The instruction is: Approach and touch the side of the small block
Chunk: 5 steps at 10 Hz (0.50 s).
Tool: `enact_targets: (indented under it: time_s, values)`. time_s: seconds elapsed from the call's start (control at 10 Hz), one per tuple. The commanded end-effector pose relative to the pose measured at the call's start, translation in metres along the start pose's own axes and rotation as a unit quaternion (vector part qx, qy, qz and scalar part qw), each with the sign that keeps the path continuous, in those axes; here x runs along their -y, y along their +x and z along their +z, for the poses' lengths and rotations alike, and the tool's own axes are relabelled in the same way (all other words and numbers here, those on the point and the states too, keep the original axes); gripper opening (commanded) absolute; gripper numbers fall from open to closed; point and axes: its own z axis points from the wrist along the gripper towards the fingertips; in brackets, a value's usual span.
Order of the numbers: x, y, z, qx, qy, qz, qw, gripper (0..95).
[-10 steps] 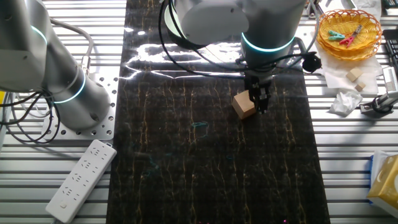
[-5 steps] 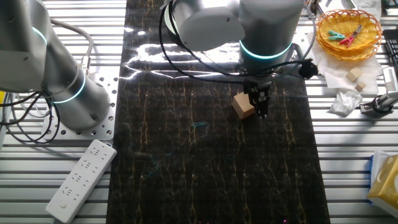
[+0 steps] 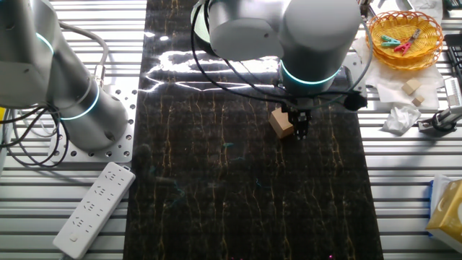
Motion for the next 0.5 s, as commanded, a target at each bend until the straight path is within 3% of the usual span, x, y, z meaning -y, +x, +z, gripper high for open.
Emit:
enact_targets:
  time_s: [0.1,0.2,0.5]
  values:
    - [-0.0015,0.0000,-0.0006,-0.001,-0.010,0.014,0.9998,95.0]
    - [-0.0022,0.0002,-0.0003,-0.005,-0.012,0.024,0.9996,76.0]
    - [-0.0024,0.0002,-0.0003,-0.009,-0.012,0.033,0.9994,76.0]
